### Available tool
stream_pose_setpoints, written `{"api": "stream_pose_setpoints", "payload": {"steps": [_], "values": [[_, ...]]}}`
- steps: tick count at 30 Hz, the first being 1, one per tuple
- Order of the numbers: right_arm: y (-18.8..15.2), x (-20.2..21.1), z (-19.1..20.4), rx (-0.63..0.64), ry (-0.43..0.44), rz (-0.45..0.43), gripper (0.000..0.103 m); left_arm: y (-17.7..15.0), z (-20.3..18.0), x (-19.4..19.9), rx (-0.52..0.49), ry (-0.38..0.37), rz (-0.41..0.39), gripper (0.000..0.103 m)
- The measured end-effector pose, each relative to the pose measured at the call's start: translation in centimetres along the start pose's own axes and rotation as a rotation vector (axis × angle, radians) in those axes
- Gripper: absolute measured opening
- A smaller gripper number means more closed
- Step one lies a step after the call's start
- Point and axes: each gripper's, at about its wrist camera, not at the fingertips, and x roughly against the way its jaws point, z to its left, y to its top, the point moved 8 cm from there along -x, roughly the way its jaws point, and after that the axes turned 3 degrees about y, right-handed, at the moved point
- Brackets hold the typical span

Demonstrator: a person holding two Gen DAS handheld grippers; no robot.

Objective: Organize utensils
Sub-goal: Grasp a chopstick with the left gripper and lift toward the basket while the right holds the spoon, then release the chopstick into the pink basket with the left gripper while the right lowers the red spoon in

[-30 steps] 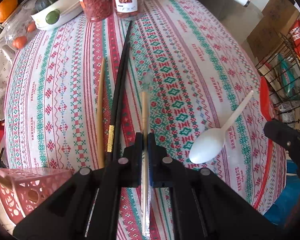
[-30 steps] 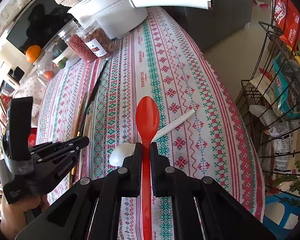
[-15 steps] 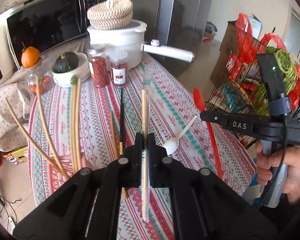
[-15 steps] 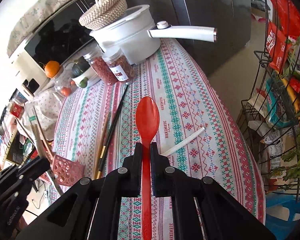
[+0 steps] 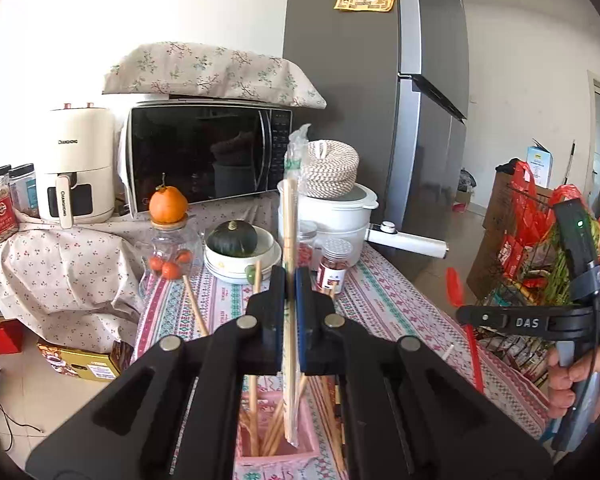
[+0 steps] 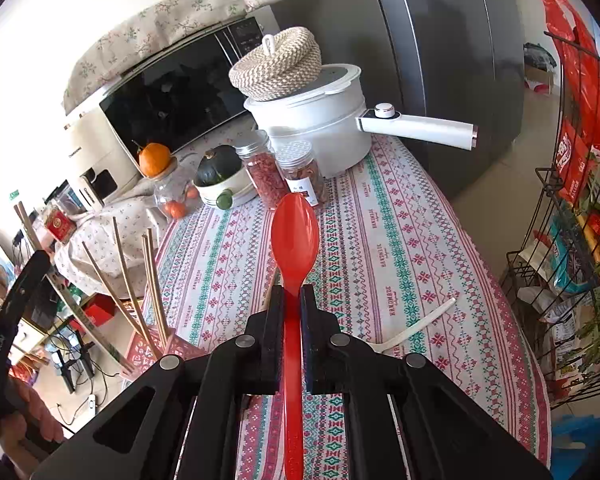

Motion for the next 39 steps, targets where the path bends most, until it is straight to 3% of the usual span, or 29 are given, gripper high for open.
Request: {"api": "stream_pose_setpoints", "payload": {"steps": [6,10,15,22,27,30,32,36,39], "values": [[0.0,-0.9,2.0,0.043,-0.005,-0.031,0.007,-2.1,1.8,-1.4,0.053,0.0,-0.024,0.006],[0.0,-1.0,3.1,0.071,-0.001,-0.066,0.007,-3.1,1.0,-1.7,-0.011,-0.011,-0.026,0.006],[-0.1,-1.0,4.0,0.085,0.016,-0.107,0.007,-5.1,0.3,-2.7,-0.029,-0.057,0.083,0.006],[-0.1,-0.2,6.0,0.121,0.068,-0.181,0.007,-7.6,1.2,-2.9,0.126,-0.157,0.336,0.01],[-0.1,0.0,8.6,0.149,0.122,-0.227,0.007,-7.7,2.4,-1.0,0.179,-0.159,0.411,0.026],[-0.2,-0.2,10.4,0.155,0.161,-0.247,0.007,-7.8,3.9,-0.1,0.202,-0.117,0.458,0.041],[-0.3,-0.5,11.8,0.164,0.185,-0.259,0.007,-8.3,4.9,0.3,0.212,-0.076,0.497,0.058],[-0.5,-1.4,14.4,0.185,0.219,-0.276,0.007,-9.0,6.7,0.9,0.224,-0.034,0.557,0.081],[-0.5,-2.4,15.9,0.189,0.209,-0.287,0.007,-9.5,8.0,1.4,0.231,0.004,0.591,0.087]]}}
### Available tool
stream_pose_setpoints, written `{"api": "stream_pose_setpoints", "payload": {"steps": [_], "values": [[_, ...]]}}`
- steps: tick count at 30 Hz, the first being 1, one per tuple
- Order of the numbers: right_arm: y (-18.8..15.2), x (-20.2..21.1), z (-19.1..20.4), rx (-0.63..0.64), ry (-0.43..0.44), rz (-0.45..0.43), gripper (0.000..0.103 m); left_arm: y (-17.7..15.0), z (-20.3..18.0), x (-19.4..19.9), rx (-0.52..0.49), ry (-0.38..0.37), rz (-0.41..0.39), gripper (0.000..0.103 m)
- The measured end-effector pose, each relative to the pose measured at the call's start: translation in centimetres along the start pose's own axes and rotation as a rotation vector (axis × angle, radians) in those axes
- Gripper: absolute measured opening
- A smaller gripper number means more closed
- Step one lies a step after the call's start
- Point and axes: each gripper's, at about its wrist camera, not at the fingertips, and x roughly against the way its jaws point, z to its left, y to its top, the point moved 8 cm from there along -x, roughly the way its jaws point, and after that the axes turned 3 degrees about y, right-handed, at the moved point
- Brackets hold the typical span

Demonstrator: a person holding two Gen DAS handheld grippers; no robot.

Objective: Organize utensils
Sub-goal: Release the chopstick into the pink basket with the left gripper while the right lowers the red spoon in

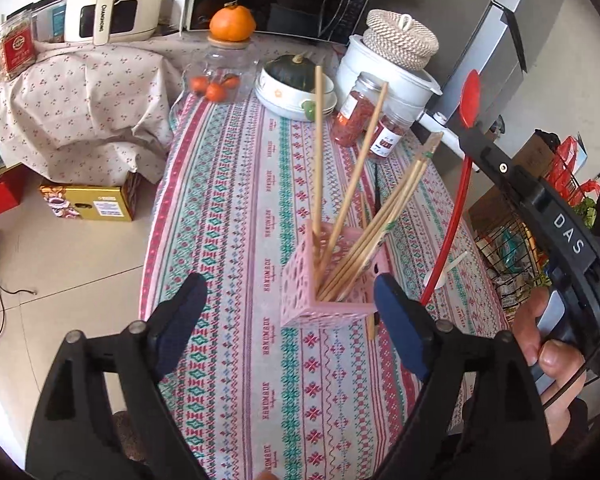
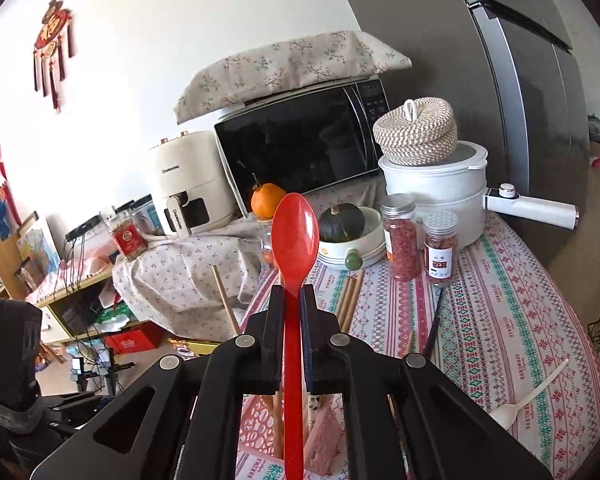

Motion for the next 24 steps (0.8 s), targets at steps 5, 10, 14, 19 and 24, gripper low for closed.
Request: {"api": "stream_pose_setpoints", "payload": {"steps": [5,10,14,19,24], "values": [[-0.2,-1.8,1.5,0.023,-0.037,-0.032,0.007,-0.2,2.1,-0.1,0.004,0.058,0.013,0.102],[-0.5,-3.5,2.5,0.05,-0.095,-0.068,0.007,-0.2,3.4,-0.2,0.0,0.098,0.007,0.102],[-1.1,-4.5,3.0,0.072,-0.148,-0.095,0.007,-0.1,3.7,-0.3,-0.008,0.108,-0.001,0.102],[-2.0,-4.3,3.2,0.067,-0.16,-0.106,0.009,0.1,4.5,-0.4,0.012,0.126,-0.018,0.103],[-1.1,-2.2,3.4,0.049,-0.09,-0.11,0.039,0.2,4.7,-0.4,0.046,0.117,-0.03,0.103]]}}
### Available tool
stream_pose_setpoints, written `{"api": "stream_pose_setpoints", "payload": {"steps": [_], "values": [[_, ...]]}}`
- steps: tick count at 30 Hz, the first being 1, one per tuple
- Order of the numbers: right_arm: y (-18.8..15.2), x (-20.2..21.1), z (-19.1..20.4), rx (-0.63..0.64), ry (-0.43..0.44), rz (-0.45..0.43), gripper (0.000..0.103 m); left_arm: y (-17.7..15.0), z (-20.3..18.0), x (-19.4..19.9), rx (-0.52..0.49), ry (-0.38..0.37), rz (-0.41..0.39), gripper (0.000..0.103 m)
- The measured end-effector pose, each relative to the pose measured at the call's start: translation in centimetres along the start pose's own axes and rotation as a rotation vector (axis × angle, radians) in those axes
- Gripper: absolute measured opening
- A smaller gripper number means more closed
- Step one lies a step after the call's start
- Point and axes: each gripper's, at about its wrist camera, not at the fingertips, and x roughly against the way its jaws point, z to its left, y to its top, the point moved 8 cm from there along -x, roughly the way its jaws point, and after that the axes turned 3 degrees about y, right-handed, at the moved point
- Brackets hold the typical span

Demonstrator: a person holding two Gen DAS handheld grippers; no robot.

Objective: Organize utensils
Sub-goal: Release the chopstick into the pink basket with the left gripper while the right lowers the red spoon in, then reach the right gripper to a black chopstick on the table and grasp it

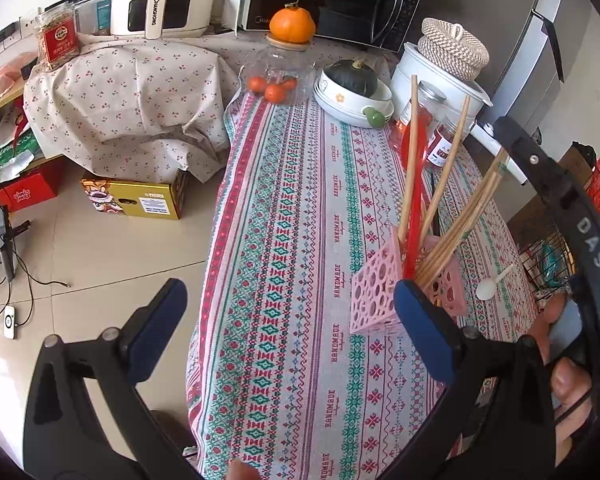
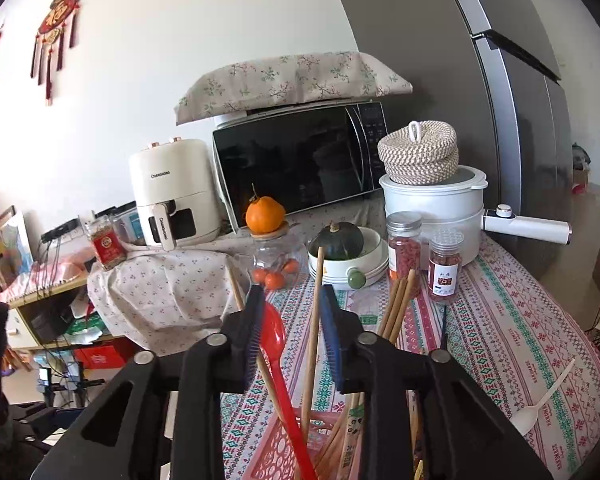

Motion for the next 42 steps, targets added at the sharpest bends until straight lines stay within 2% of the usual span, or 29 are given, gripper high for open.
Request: {"api": "stream_pose_setpoints", "payload": {"steps": [1,3,7,11,14,18,23,25,27,29,30,35,42], "values": [[0.4,0.7,-0.1,-0.006,0.014,-0.005,0.045,0.0,-0.1,0.0,0.002,-0.007,0.003,0.103],[1.5,1.9,-0.7,-0.016,0.034,-0.011,0.049,-0.1,-0.5,0.0,-0.003,-0.012,0.004,0.103],[3.1,3.7,-3.5,-0.028,0.04,0.018,0.063,-0.4,-1.5,0.0,-0.026,-0.018,0.004,0.103],[2.7,4.0,-8.5,-0.08,-0.019,0.099,0.066,-0.5,-2.8,0.0,-0.047,-0.04,0.005,0.103],[1.1,3.0,-12.5,-0.156,-0.084,0.201,0.066,-0.6,-3.6,-0.2,-0.068,-0.041,0.008,0.103],[-2.6,0.6,-16.3,-0.232,-0.144,0.383,0.066,-0.7,-4.4,-0.4,-0.08,-0.046,0.014,0.103],[-7.5,-2.8,-18.6,-0.219,-0.211,0.595,0.066,-0.6,-5.2,-0.3,-0.092,-0.056,0.007,0.103],[-9.2,-4.3,-19.1,-0.208,-0.226,0.666,0.062,-0.6,-5.5,-0.3,-0.099,-0.059,0.005,0.103],[-10.7,-5.5,-19.7,-0.222,-0.231,0.714,0.052,-0.6,-5.7,-0.4,-0.104,-0.061,0.011,0.103],[-11.8,-6.7,-20.1,-0.245,-0.225,0.752,0.031,-0.7,-5.9,-0.5,-0.104,-0.066,0.016,0.103],[-12.3,-7.2,-20.3,-0.261,-0.218,0.766,0.028,-0.7,-5.9,-0.5,-0.103,-0.07,0.016,0.103],[-13.1,-8.7,-20.4,-0.327,-0.192,0.785,0.024,-0.6,-6.5,-0.2,-0.105,-0.085,0.008,0.103],[-13.7,-9.9,-19.2,-0.259,-0.226,0.811,0.021,-0.7,-7.2,0.3,-0.14,-0.083,-0.007,0.103]]}}
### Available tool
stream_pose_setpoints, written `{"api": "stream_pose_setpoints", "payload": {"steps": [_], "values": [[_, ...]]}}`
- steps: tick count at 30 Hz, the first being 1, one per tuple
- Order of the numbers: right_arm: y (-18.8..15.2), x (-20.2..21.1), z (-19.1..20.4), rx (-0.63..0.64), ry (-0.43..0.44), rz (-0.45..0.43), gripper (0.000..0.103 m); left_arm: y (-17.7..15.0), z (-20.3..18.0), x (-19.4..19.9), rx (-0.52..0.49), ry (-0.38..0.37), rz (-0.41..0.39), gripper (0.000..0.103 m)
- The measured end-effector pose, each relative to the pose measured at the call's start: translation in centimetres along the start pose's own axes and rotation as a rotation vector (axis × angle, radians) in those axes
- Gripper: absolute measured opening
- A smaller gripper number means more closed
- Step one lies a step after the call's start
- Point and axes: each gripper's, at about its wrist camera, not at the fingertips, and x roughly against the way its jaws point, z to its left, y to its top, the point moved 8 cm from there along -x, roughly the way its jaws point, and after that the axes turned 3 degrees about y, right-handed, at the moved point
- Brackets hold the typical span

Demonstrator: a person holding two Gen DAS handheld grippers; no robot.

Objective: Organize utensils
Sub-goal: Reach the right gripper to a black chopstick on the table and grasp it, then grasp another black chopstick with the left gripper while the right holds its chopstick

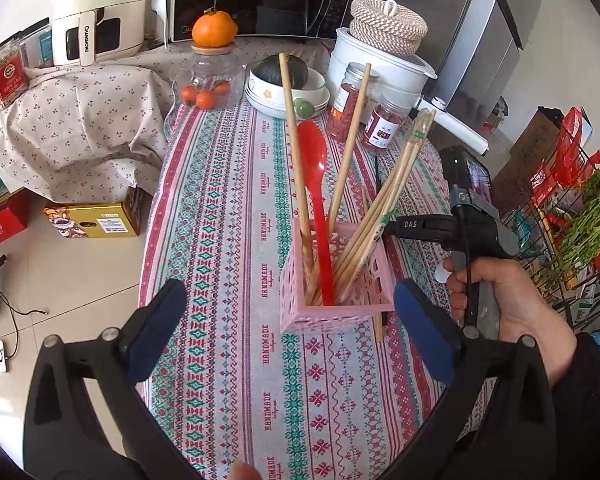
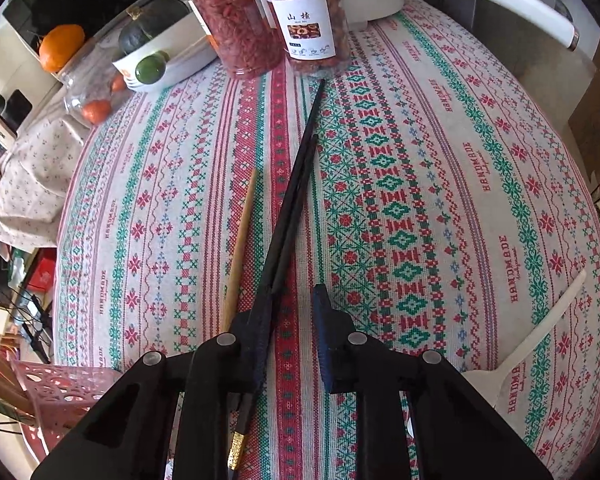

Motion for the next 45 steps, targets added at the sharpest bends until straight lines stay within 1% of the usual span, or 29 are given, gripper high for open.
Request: {"api": "stream_pose_setpoints", "payload": {"steps": [4,6,7,8,9,12,14,16,18,21,24,27,29,30,32,33,35,36,38,39,41,44,45], "values": [[0.1,-0.2,0.5,0.02,-0.042,-0.004,0.021,-0.1,-0.4,0.2,-0.014,-0.006,-0.005,0.103],[0.0,-0.2,0.5,0.031,-0.075,0.015,0.021,-0.1,-0.6,0.4,-0.023,-0.007,-0.009,0.103],[-0.3,-0.5,0.5,0.027,-0.083,0.053,0.019,-0.1,-0.7,0.5,-0.028,-0.008,-0.012,0.103],[-0.3,-0.6,0.6,0.037,-0.097,0.047,0.011,-0.1,-0.9,0.6,-0.034,-0.011,-0.015,0.103],[-0.4,-0.7,0.5,0.057,-0.119,0.052,0.009,-0.1,-1.1,0.7,-0.042,-0.016,-0.017,0.103],[-0.5,-0.8,0.7,0.099,-0.133,0.046,0.01,0.0,-2.4,1.4,-0.08,-0.037,-0.032,0.103],[-0.6,-0.6,0.3,0.067,-0.112,0.056,0.006,-0.1,-3.5,2.0,-0.119,-0.043,-0.049,0.103],[-1.0,0.2,-0.4,0.019,-0.039,0.066,0.006,-0.1,-4.9,2.6,-0.167,-0.052,-0.064,0.103],[-1.0,2.1,-1.3,-0.005,0.012,0.044,0.006,-0.2,-6.3,2.9,-0.203,-0.055,-0.067,0.103],[-0.8,5.5,-2.8,-0.024,0.067,-0.001,0.006,-0.7,-9.6,2.8,-0.285,-0.067,-0.035,0.103],[-1.3,8.2,-4.9,-0.042,0.078,-0.03,0.005,-1.0,-13.0,2.0,-0.351,-0.05,0.003,0.103],[-1.9,10.4,-7.4,-0.066,0.09,-0.046,0.006,-0.4,-16.3,0.7,-0.376,-0.04,0.028,0.103],[-2.3,11.4,-9.5,-0.092,0.094,-0.056,0.006,0.5,-18.3,-0.9,-0.373,-0.035,0.054,0.101],[-2.4,11.6,-10.2,-0.106,0.098,-0.056,0.006,1.0,-19.0,-1.8,-0.363,-0.028,0.069,0.099],[-2.8,12.0,-11.7,-0.135,0.104,-0.051,0.006,2.1,-20.2,-4.1,-0.33,-0.018,0.107,0.089],[-2.9,12.0,-12.3,-0.145,0.103,-0.049,0.006,2.6,-20.6,-5.6,-0.308,-0.012,0.132,0.086],[-2.9,12.0,-13.2,-0.166,0.111,-0.048,0.005,3.6,-20.7,-8.7,-0.27,0.007,0.175,0.071],[-2.8,12.1,-13.6,-0.175,0.12,-0.048,0.005,4.0,-20.6,-10.2,-0.254,0.027,0.194,0.066],[-2.8,12.3,-14.2,-0.184,0.136,-0.05,0.005,4.8,-20.0,-13.3,-0.231,0.078,0.221,0.049],[-2.7,12.3,-14.3,-0.183,0.142,-0.051,0.005,5.1,-19.6,-14.6,-0.223,0.102,0.227,0.045],[-2.5,12.2,-14.2,-0.178,0.157,-0.048,0.005,5.6,-18.6,-17.1,-0.204,0.141,0.239,0.032],[-2.0,11.9,-13.9,-0.158,0.171,-0.045,0.005,6.3,-17.2,-20.4,-0.154,0.176,0.26,0.022],[-2.0,11.9,-13.9,-0.152,0.175,-0.043,0.005,6.6,-16.8,-21.3,-0.138,0.194,0.263,0.02]]}}
